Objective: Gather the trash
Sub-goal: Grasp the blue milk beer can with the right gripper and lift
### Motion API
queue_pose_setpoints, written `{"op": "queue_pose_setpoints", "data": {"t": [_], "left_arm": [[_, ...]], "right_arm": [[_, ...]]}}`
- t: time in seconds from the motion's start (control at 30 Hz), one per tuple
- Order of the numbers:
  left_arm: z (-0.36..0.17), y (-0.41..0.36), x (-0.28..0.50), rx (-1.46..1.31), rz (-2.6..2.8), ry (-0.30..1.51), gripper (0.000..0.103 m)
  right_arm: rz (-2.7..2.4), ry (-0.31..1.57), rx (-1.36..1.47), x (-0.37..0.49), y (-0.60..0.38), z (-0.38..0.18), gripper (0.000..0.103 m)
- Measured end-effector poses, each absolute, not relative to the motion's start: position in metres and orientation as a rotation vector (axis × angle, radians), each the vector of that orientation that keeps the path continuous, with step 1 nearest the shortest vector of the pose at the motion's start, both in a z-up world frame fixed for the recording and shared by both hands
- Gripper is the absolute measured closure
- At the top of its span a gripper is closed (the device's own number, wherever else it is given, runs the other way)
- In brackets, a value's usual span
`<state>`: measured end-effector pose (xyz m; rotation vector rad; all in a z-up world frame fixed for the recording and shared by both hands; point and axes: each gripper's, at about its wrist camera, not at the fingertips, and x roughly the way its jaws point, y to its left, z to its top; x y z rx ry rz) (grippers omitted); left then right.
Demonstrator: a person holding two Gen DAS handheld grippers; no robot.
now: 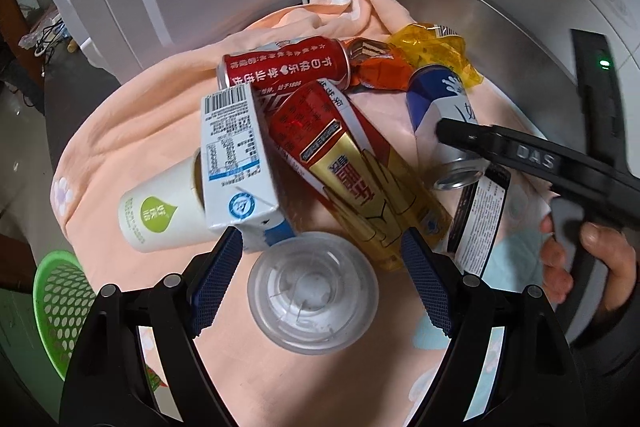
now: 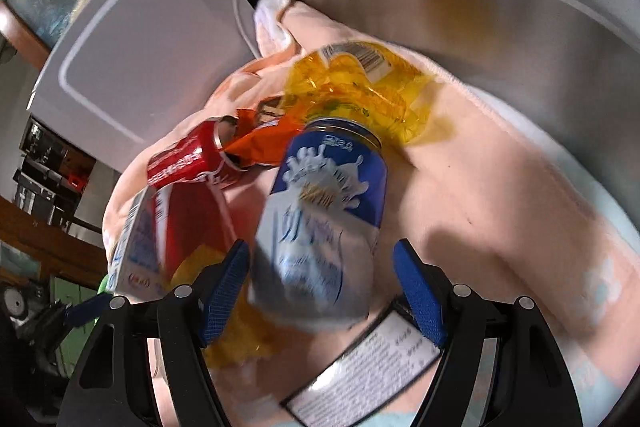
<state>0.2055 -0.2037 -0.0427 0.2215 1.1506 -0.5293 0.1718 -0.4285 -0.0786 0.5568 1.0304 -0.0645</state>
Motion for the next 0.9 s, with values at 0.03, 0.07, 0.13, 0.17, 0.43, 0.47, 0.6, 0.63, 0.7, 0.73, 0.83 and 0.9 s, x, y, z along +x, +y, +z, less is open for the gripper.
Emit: {"op": "queue_pose_setpoints", "data": {"t": [0.03, 0.07, 0.13, 0.17, 0.43, 0.47, 0.6, 0.63, 0.7, 0.73, 0.83, 0.9], "left_arm": [[-0.043, -0.204, 0.207, 0.219, -0.53, 1.152, 0.022], [-0.043, -0.205, 0.208, 0.214, -0.531, 1.155, 0.022], [-0.044, -0.206, 0.209, 0.208, -0.533, 1.161, 0.022], [-0.045, -0.206, 0.209, 0.207, -0.536, 1.164, 0.022], [-0.046, -0.206, 0.208, 0.199, -0.543, 1.178, 0.022], [-0.045, -0.206, 0.208, 0.196, -0.544, 1.18, 0.022], [-0.044, -0.199, 0.209, 0.188, -0.536, 1.18, 0.022], [-0.043, -0.197, 0.209, 0.185, -0.534, 1.181, 0.022], [-0.043, -0.194, 0.209, 0.179, -0.53, 1.183, 0.022], [-0.043, -0.193, 0.209, 0.176, -0.526, 1.184, 0.022], [-0.043, -0.19, 0.21, 0.172, -0.519, 1.186, 0.022], [-0.043, -0.187, 0.21, 0.167, -0.516, 1.19, 0.022]], "right_arm": [[-0.054, 1.037, 0.58, 0.175, -0.431, -0.082, 0.031], [-0.041, 1.043, 0.604, 0.178, -0.433, -0.085, 0.031], [-0.023, 1.043, 0.624, 0.182, -0.434, -0.09, 0.031], [-0.019, 1.05, 0.628, 0.185, -0.434, -0.092, 0.031], [-0.012, 1.054, 0.632, 0.192, -0.437, -0.093, 0.031], [-0.014, 1.053, 0.634, 0.192, -0.437, -0.094, 0.03], [-0.005, 1.059, 0.663, 0.196, -0.438, -0.101, 0.027], [0.0, 1.058, 0.669, 0.197, -0.437, -0.103, 0.027], [0.006, 1.056, 0.676, 0.199, -0.435, -0.106, 0.027], [0.009, 1.056, 0.676, 0.2, -0.434, -0.106, 0.027], [0.011, 1.054, 0.654, 0.199, -0.432, -0.105, 0.027], [0.006, 1.049, 0.637, 0.197, -0.43, -0.103, 0.027]]}}
